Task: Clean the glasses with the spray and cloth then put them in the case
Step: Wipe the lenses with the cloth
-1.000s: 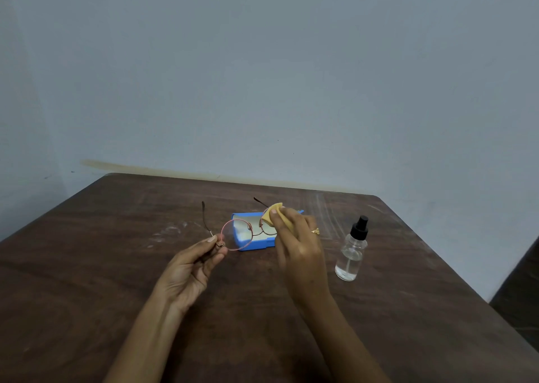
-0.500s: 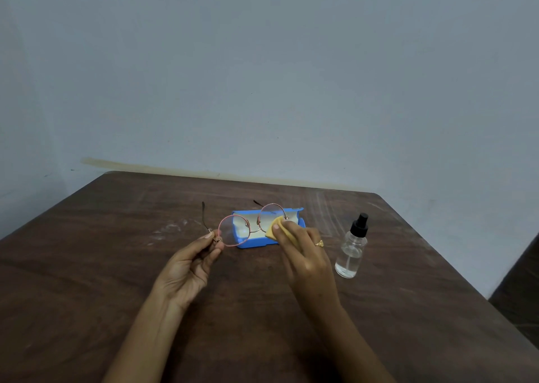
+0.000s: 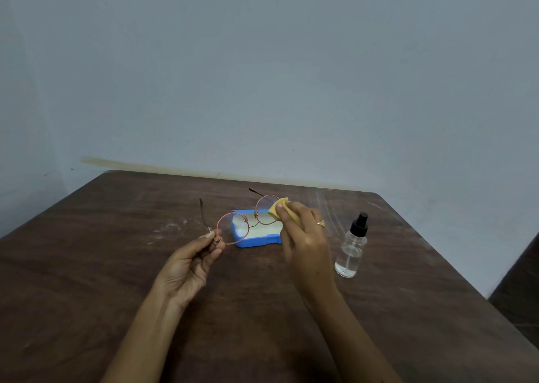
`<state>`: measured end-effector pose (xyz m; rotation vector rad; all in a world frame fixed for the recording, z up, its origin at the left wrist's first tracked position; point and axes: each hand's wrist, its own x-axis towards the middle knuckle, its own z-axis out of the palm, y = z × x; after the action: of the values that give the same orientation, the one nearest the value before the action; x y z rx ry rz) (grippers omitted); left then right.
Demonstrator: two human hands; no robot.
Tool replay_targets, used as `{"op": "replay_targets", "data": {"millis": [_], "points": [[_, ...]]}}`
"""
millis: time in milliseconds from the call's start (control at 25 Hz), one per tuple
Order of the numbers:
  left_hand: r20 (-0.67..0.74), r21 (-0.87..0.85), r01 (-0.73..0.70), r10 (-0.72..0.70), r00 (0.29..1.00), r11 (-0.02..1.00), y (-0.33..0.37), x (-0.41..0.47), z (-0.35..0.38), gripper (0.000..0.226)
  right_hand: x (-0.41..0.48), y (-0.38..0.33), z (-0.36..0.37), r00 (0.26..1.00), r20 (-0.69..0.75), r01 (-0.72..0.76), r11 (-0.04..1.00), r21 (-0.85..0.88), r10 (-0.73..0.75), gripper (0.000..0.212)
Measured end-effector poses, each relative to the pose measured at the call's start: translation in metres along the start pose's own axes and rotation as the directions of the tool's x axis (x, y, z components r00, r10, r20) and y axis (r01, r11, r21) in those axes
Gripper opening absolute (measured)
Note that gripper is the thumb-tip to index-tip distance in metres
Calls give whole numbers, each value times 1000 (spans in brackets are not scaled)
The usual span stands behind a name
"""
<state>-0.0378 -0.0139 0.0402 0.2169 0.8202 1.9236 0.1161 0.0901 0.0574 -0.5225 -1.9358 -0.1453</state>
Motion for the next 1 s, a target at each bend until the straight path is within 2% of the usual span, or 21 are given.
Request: {"op": "replay_targets", "data": {"millis": [160, 240, 320, 400, 600, 680, 760, 840, 880, 960, 1000], "points": [[11, 28, -9, 8, 1000, 1000, -2, 2, -1, 14, 4, -5, 2, 1000, 9, -17, 1000, 10, 17, 34], [5, 30, -5, 4, 1000, 1000, -2, 2, -1, 7, 4, -6, 2, 1000, 9, -18, 1000, 7, 18, 34], [-1, 38, -11, 11, 1000, 999, -3, 5, -4, 29, 4, -7, 1, 1000, 11, -8, 1000, -5, 8, 34], [-8, 51, -20, 21, 1000, 999, -3, 5, -5, 40, 5, -8, 1, 1000, 10, 2, 1000, -19, -2, 34], [7, 67, -24, 23, 1000, 997, -2, 3, -3, 34, 2, -13, -2, 998, 37, 47, 998, -34, -46, 30], [11, 50, -20, 19, 1000, 999, -2, 3, -2, 34, -2, -13, -2, 997, 57, 57, 998, 8, -58, 32], [7, 44, -23, 22, 1000, 999, -3, 4, -3, 40, -4, -13, -2, 997, 66, -36, 987, 158, 26, 36], [2, 47, -30, 30, 1000, 998, -4, 5, -3, 44, -5, -12, -6, 969, 80, -247, 894, 373, 234, 33], [0, 48, -36, 36, 999, 998, -4, 5, -2, 45, -5, -11, -9, 927, 132, -370, 800, 473, 350, 32], [-3, 55, -44, 44, 999, 998, -4, 5, -2, 45, -7, -7, -15, 793, 302, -582, 509, 634, 530, 32], [-3, 56, -46, 46, 999, 997, -4, 5, -2, 45, -9, -5, -18, 723, 376, -636, 346, 690, 580, 32]]}}
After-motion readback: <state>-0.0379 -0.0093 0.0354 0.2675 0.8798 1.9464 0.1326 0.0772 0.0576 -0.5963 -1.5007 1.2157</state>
